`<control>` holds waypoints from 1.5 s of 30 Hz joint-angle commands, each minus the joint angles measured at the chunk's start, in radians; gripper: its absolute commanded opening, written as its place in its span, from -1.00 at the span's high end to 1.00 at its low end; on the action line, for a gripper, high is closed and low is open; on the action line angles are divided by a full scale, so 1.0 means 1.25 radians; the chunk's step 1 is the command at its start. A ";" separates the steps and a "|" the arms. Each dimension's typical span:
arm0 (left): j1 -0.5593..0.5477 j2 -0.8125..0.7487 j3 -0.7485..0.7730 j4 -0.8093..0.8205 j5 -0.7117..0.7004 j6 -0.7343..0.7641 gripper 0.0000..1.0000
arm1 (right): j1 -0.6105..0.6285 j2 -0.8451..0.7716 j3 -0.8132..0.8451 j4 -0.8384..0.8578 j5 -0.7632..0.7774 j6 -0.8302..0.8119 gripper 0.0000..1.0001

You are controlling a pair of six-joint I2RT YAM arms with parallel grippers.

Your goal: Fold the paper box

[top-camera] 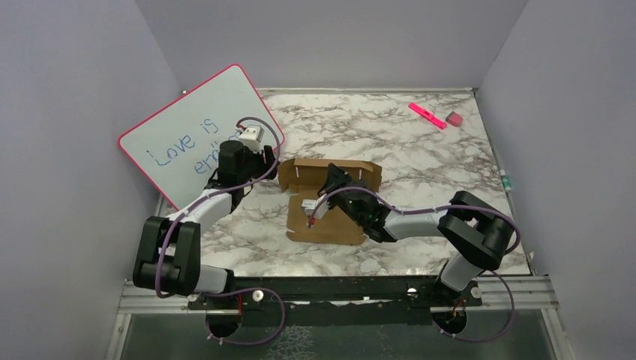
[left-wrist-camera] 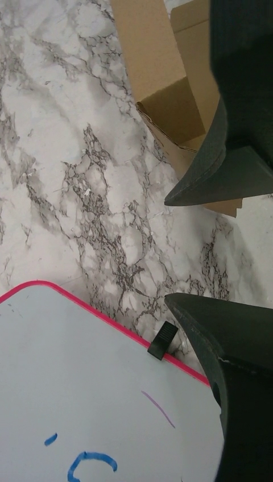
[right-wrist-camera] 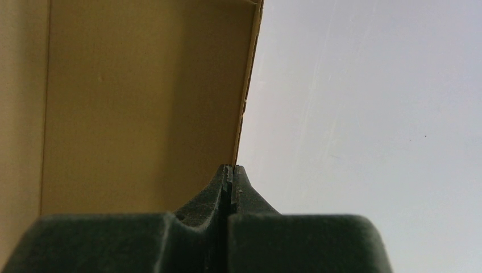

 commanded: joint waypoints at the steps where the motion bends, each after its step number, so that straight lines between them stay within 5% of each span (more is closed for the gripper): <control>1: 0.002 0.030 -0.019 0.080 0.132 0.056 -0.13 | 0.006 0.004 0.023 -0.025 -0.016 -0.020 0.98; 19: -0.013 0.003 -0.058 0.131 0.301 0.080 -0.02 | -0.006 0.047 0.033 0.021 -0.010 -0.038 0.98; 45: -0.059 0.019 -0.137 0.277 0.215 0.091 -0.01 | -0.005 0.048 0.011 0.047 -0.017 -0.039 0.98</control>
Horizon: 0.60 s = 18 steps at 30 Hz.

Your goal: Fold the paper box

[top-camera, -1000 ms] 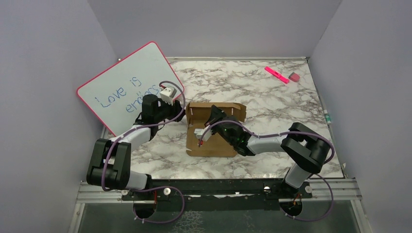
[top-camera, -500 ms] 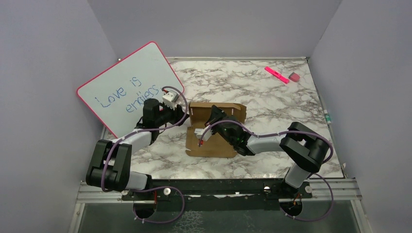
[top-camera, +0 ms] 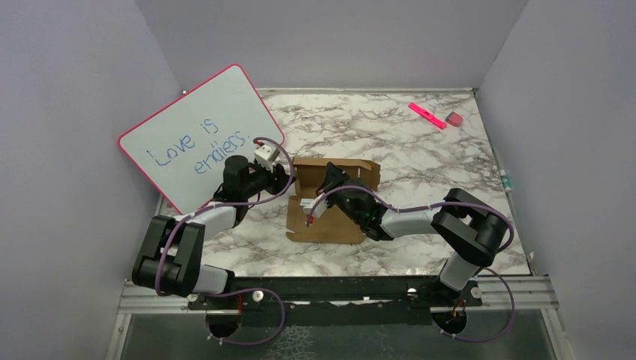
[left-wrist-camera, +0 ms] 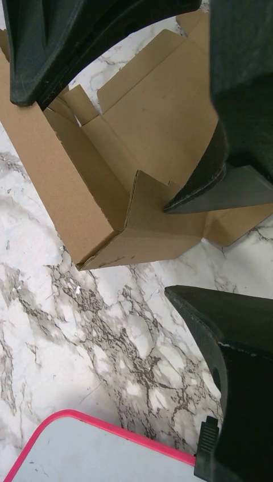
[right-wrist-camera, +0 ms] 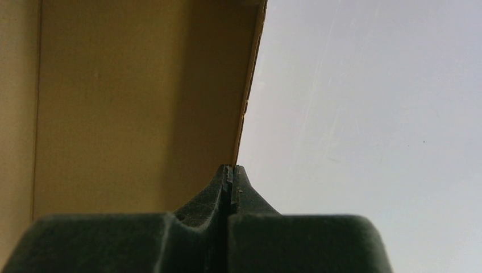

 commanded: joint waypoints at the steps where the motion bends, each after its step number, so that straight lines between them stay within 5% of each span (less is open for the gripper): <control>1: -0.019 0.006 -0.003 0.061 -0.028 0.001 -0.01 | 0.001 0.013 -0.010 0.038 -0.017 -0.017 0.98; 18: -0.101 0.021 -0.033 0.135 -0.180 -0.024 0.15 | 0.001 -0.001 -0.027 0.028 0.003 -0.024 0.98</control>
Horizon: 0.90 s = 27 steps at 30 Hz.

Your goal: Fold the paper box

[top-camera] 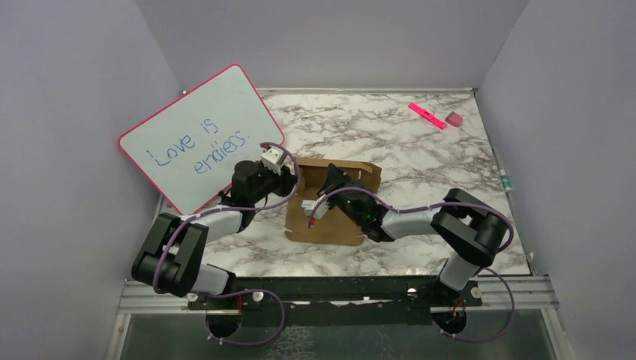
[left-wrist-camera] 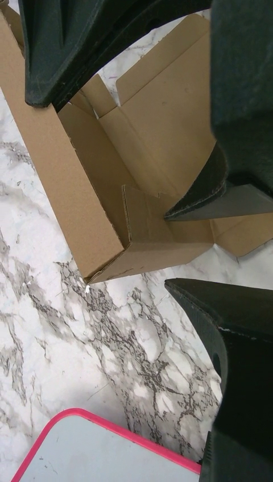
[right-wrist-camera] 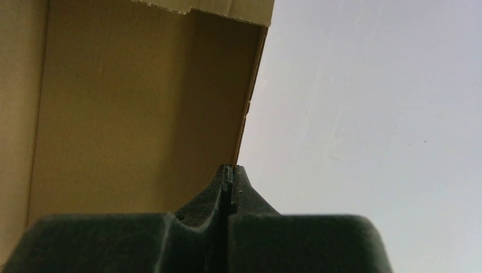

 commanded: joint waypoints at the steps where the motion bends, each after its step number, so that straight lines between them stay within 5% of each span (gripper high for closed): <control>1: -0.025 0.022 -0.008 0.073 -0.064 -0.008 0.15 | 0.001 -0.001 -0.009 0.020 0.002 -0.020 0.98; 17: -0.053 0.113 -0.018 0.173 -0.132 -0.046 0.07 | 0.000 -0.019 -0.003 -0.020 -0.018 0.001 0.98; 27: -0.060 0.135 -0.026 0.210 -0.199 -0.068 0.26 | 0.001 -0.021 -0.004 -0.024 -0.024 0.015 0.98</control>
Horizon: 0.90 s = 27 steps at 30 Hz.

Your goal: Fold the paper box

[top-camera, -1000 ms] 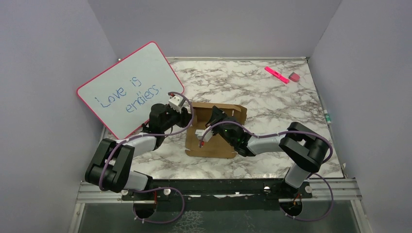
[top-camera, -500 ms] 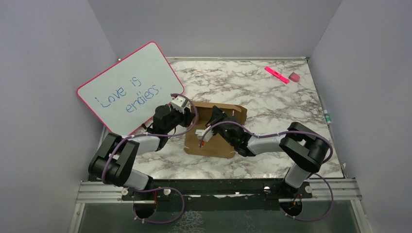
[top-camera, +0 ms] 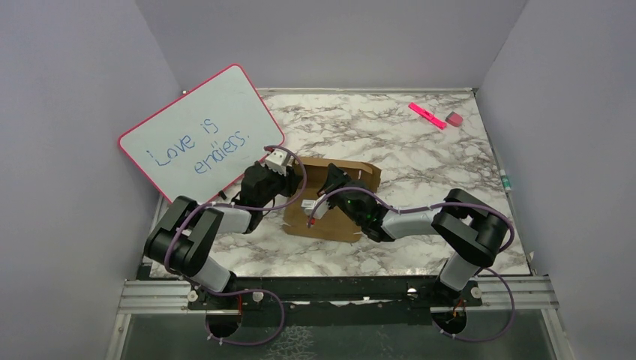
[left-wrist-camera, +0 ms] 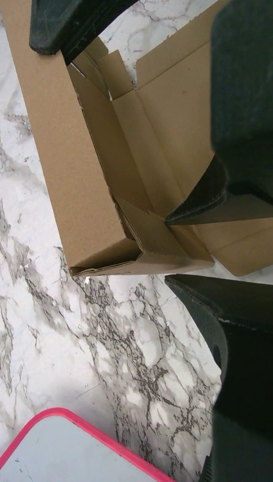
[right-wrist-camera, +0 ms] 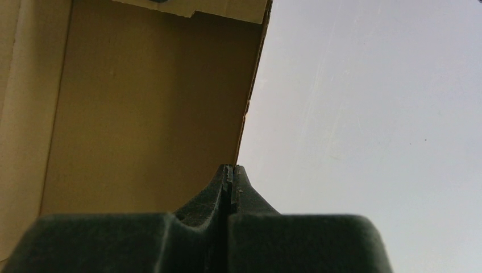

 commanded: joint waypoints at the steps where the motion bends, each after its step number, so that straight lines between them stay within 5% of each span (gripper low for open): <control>1: -0.003 0.020 -0.010 0.057 -0.061 -0.016 0.29 | 0.001 -0.018 -0.002 -0.022 -0.025 0.012 0.98; 13: -0.026 0.050 -0.017 0.128 -0.160 -0.087 0.40 | 0.001 0.001 0.011 -0.039 -0.033 0.026 0.98; 20: -0.079 0.056 -0.016 0.177 -0.308 -0.135 0.43 | 0.002 0.025 0.024 -0.011 -0.040 0.027 0.98; 27: -0.110 0.119 -0.003 0.239 -0.462 -0.214 0.49 | 0.001 -0.006 0.070 -0.153 -0.070 0.092 0.98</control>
